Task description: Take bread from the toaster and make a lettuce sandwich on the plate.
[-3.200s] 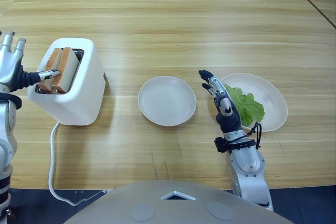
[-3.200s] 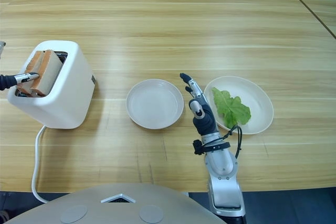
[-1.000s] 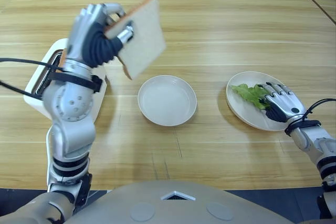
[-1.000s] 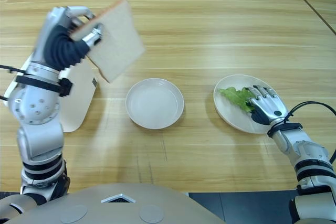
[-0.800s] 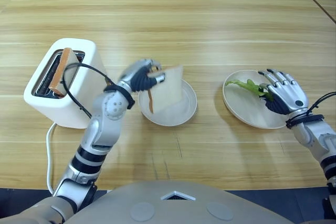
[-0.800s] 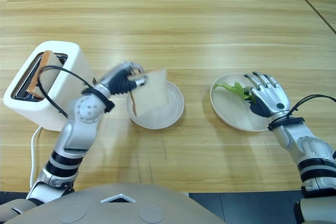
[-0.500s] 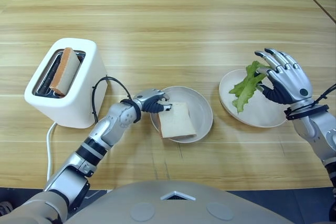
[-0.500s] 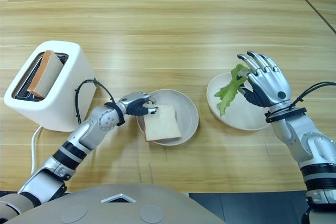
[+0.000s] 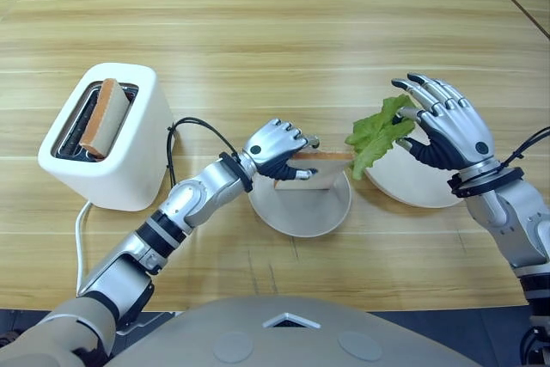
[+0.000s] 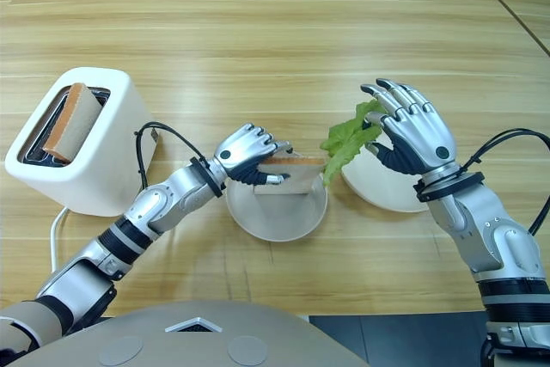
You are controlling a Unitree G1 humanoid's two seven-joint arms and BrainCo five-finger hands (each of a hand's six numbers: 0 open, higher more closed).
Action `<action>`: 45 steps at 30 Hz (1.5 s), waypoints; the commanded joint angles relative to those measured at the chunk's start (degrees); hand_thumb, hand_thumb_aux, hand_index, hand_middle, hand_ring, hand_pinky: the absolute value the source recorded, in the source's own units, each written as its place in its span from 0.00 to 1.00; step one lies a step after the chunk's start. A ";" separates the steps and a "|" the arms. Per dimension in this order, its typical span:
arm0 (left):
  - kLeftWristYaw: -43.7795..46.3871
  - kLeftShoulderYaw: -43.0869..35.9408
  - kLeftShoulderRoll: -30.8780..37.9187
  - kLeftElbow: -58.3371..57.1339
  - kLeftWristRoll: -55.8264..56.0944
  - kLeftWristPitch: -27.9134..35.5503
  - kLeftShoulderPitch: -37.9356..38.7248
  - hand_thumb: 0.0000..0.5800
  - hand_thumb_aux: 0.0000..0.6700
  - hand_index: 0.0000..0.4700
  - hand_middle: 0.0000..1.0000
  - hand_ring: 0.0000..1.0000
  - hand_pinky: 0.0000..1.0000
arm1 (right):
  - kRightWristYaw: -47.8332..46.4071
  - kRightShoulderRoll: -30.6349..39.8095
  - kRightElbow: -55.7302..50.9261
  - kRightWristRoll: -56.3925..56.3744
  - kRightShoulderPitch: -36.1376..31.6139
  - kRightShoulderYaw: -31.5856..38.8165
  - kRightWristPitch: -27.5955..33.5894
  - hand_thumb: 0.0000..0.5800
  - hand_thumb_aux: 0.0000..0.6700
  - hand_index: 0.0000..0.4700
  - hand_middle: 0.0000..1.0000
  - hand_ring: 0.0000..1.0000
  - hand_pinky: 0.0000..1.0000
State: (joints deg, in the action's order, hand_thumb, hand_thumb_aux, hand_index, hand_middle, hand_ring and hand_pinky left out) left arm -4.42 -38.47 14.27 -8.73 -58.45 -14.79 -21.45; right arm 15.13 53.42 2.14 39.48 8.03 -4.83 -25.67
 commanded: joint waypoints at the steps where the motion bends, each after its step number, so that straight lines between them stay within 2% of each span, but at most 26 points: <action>1: 1.01 0.50 1.96 -1.57 -1.98 2.29 -0.13 0.00 0.00 0.00 0.00 0.00 0.00 | -2.10 -2.08 2.79 -0.74 0.76 -1.02 0.26 1.00 1.00 1.00 0.00 0.00 0.00; 10: 3.86 0.09 4.37 -1.63 -2.57 3.20 0.16 0.00 0.00 0.00 0.00 0.00 0.00 | -4.09 -3.65 4.16 -1.01 0.17 -3.46 -0.09 1.00 1.00 1.00 0.00 0.00 0.00; 11: 4.60 0.06 4.28 -1.80 -1.64 2.72 0.52 0.82 0.58 0.58 0.00 0.00 0.00 | -4.16 -3.74 4.15 -1.03 -0.09 -3.59 -0.16 1.00 1.00 1.00 0.00 0.00 0.00; 12: 5.27 -0.03 4.16 -1.75 -0.93 2.37 0.95 0.92 0.71 0.71 0.00 0.00 0.00 | -4.26 -3.77 4.10 -1.07 -0.28 -3.75 -0.28 1.00 1.00 1.00 0.00 0.00 0.00; 13: 6.11 -0.14 3.98 -1.56 0.14 1.91 1.50 1.00 1.00 1.00 0.00 0.00 0.00 | -4.29 -3.75 3.95 -1.12 -0.41 -4.02 -0.41 1.00 1.00 1.00 0.00 0.00 0.00; 14: 6.63 -0.03 3.72 -1.15 1.25 1.71 2.05 1.00 1.00 1.00 0.05 0.05 0.05 | -4.30 -3.67 3.74 -1.17 -0.46 -4.36 -0.58 1.00 1.00 1.00 0.00 0.00 0.00; 15: 7.13 0.11 3.58 -0.63 2.27 1.43 2.44 1.00 1.00 1.00 0.68 0.68 0.68 | -4.30 -3.65 3.57 -1.19 -0.43 -4.72 -0.72 1.00 1.00 1.00 0.00 0.00 0.00; 16: 7.30 0.68 3.24 0.17 3.59 1.39 2.85 1.00 1.00 1.00 1.00 1.00 1.00 | -4.34 -3.68 3.50 -1.16 -0.34 -5.02 -0.79 1.00 1.00 1.00 0.00 0.00 0.00; 19: 7.71 2.01 3.24 2.89 4.97 2.10 3.72 1.00 1.00 1.00 1.00 1.00 1.00 | -4.57 -4.12 3.69 -0.90 0.00 -5.43 -0.90 1.00 1.00 1.00 0.00 0.00 0.00; 20: 7.48 2.70 3.51 4.22 4.76 2.69 4.04 1.00 1.00 1.00 0.77 0.77 0.77 | -4.75 -4.43 4.05 -0.95 0.09 -5.35 -0.98 1.00 1.00 1.00 0.00 0.00 0.00; 21: 6.81 3.89 4.03 6.37 4.07 3.67 4.44 1.00 1.00 1.00 0.03 0.03 0.03 | -5.06 -4.82 4.60 -0.98 0.15 -4.93 -1.27 1.00 1.00 1.00 0.00 0.00 0.00; 22: 6.53 5.90 4.48 9.34 4.40 4.79 5.36 0.98 0.86 0.86 0.00 0.00 0.00 | -5.45 -5.31 5.11 -0.77 0.17 -4.10 -1.55 1.00 1.00 1.00 0.00 0.00 0.00; 23: 6.29 8.04 5.54 13.56 3.25 6.24 6.74 0.81 0.56 0.56 0.00 0.00 0.00 | -5.85 -6.09 5.47 -0.52 0.28 -2.93 -1.89 1.00 1.00 1.00 0.00 0.00 0.00; 24: 6.64 10.50 6.76 18.63 2.65 7.40 8.51 0.00 0.00 0.00 0.00 0.00 0.00 | -6.28 -7.04 5.88 -0.08 0.74 -1.52 -2.24 1.00 1.00 1.00 0.00 0.00 0.00; 28: 10.19 21.71 10.97 37.85 0.38 11.81 15.58 0.00 0.00 0.00 0.00 0.00 0.00 | -7.32 -10.64 5.82 2.95 2.07 5.07 -3.65 1.00 1.00 1.00 0.00 0.00 0.00; 33: 17.10 33.79 12.40 53.46 2.87 15.79 21.67 0.00 0.00 0.00 0.00 0.00 0.00 | -9.43 -14.13 5.95 6.76 1.57 12.10 -4.21 1.00 1.00 1.00 0.00 0.00 0.00; 38: 19.80 38.21 11.43 58.33 3.76 15.83 24.75 0.00 0.00 0.00 0.00 0.00 0.00 | -11.89 -11.64 3.75 12.34 2.27 16.18 -5.01 1.00 1.00 1.00 0.00 0.00 0.00; 42: 20.84 41.18 11.06 60.03 5.03 15.84 25.57 0.00 0.00 0.00 0.00 0.00 0.00 | -18.47 -4.69 5.46 16.48 2.98 15.39 -4.33 1.00 1.00 1.00 0.00 0.00 0.00; 45: 20.98 42.81 10.71 60.24 5.35 15.38 26.10 0.00 0.00 0.00 0.00 0.00 0.00 | -19.68 -2.14 7.50 16.81 1.99 13.59 -3.93 1.00 1.00 1.00 0.00 0.00 0.00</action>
State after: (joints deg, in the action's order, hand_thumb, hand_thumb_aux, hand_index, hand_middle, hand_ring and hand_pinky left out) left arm 15.72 3.45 25.04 51.02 -53.35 0.89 4.16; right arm -2.90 49.43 8.73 55.43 10.53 9.85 -30.17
